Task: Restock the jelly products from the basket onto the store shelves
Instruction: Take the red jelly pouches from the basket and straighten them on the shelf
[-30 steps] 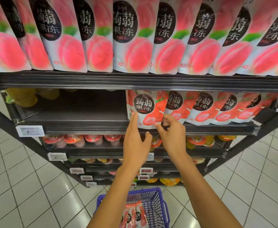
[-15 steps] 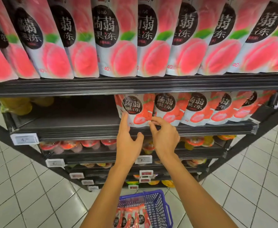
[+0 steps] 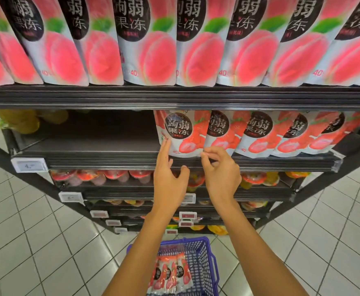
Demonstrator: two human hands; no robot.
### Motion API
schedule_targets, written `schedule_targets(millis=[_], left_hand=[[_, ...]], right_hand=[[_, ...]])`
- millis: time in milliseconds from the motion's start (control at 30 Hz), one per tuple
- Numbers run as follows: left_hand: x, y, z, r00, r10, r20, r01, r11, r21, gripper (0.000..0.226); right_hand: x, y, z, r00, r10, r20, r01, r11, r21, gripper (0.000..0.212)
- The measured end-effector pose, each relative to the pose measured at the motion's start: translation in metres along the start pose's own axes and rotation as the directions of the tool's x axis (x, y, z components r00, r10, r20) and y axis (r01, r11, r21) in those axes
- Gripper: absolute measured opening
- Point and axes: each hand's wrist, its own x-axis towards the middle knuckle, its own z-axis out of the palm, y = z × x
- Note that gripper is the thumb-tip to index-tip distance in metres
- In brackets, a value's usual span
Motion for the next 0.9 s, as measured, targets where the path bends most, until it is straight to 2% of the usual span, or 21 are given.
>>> schedule_targets(millis=[167,300,433,567,700,800,900], left_hand=[[-0.013,-0.007,-0.012,0.996,0.017,-0.091,-0.026,0.995,-0.097,0.052],[-0.023,-0.033,-0.03,0.997,-0.043,-0.058,0.037,0.995,-0.098,0.028],[-0.039,-0.078,-0.053,0.984,-0.176,0.006,0.176,0.98,-0.093,0.034],[-0.06,-0.146,-0.081,0.945,-0.319,0.073,0.322,0.946,-0.043,0.032],[-0.095,-0.236,-0.109,0.897,-0.415,0.155,0.408,0.91,0.074,0.016],[-0.129,-0.303,-0.125,0.846,-0.483,0.228,0.458,0.875,0.154,0.014],[-0.16,-0.366,-0.13,0.742,-0.623,0.248,0.556,0.779,0.29,0.017]], right_hand=[[-0.015,0.009,0.002,0.999,-0.014,0.05,0.003,0.976,0.217,0.023],[-0.039,0.018,0.006,1.0,0.021,0.009,-0.023,0.954,0.299,0.025],[-0.077,0.032,0.022,1.0,-0.003,-0.016,0.009,0.942,0.335,0.017],[-0.127,0.064,0.057,0.988,0.077,0.132,-0.111,0.956,0.27,0.012],[-0.188,0.117,0.107,0.923,0.22,0.314,-0.299,0.926,0.229,0.01],[-0.232,0.163,0.147,0.847,0.322,0.422,-0.404,0.907,0.119,0.01],[-0.266,0.208,0.184,0.712,0.454,0.535,-0.555,0.831,0.033,0.033]])
